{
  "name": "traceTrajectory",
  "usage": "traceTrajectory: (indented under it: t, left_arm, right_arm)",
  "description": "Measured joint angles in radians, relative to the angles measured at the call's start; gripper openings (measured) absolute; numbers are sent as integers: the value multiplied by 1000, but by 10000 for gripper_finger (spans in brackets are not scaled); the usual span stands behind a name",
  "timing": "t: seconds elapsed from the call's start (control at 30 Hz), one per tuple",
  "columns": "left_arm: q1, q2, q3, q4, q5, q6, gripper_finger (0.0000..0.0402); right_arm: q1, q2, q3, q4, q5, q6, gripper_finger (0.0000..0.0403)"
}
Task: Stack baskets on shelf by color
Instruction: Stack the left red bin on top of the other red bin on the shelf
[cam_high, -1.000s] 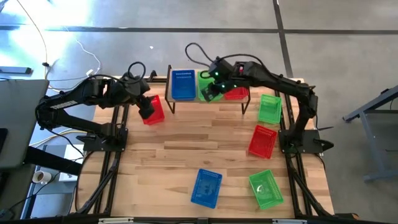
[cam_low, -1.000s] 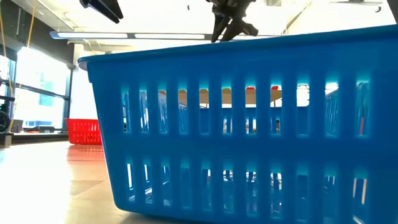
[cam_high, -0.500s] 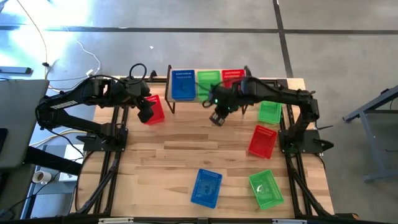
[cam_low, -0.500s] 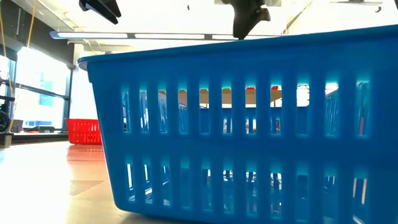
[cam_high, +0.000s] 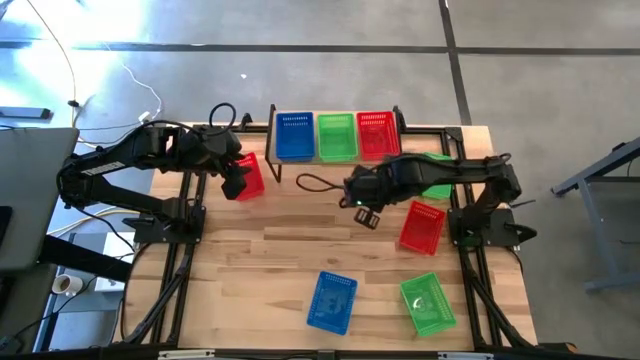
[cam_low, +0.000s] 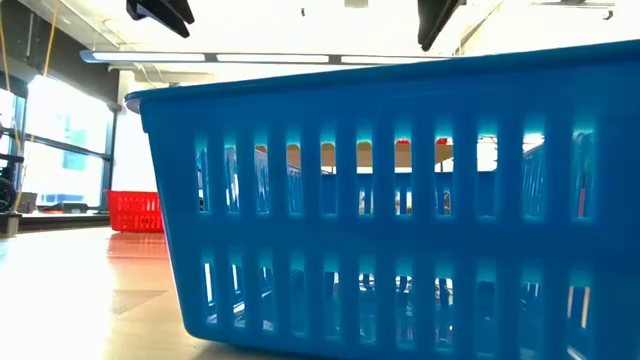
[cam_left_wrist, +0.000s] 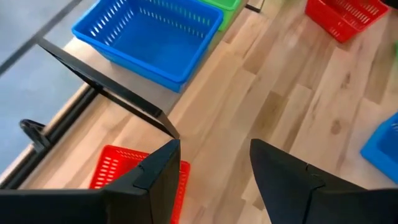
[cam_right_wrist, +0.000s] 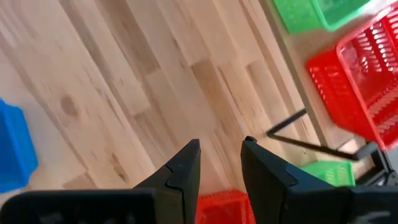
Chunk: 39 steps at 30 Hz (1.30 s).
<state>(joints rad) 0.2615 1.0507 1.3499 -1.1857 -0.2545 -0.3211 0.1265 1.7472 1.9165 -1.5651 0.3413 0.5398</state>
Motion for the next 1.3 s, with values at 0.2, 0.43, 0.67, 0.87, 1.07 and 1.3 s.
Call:
traceTrajectory:
  t: [0.2,0.43,0.67,0.87,1.07,1.3]
  left_arm:
    - [-1,23,0,-9,19,-16,184]
    - [-1,65,-3,-91,19,15,184]
    - [0,60,-162,-82,35,18,184]
    - [0,62,-343,33,42,65,184]
    - [-1,62,-479,173,37,141,184]
    - [-1,61,-574,246,58,186,184]
  right_arm:
    - [46,-149,-189,25,17,103,103]
    - [79,-386,-458,246,-16,234,103]
    - [76,-529,-627,437,-17,247,103]
    - [69,-545,-659,472,-15,234,103]
    - [69,-545,-659,494,-1,211,103]
    - [69,-545,-659,494,32,204,103]
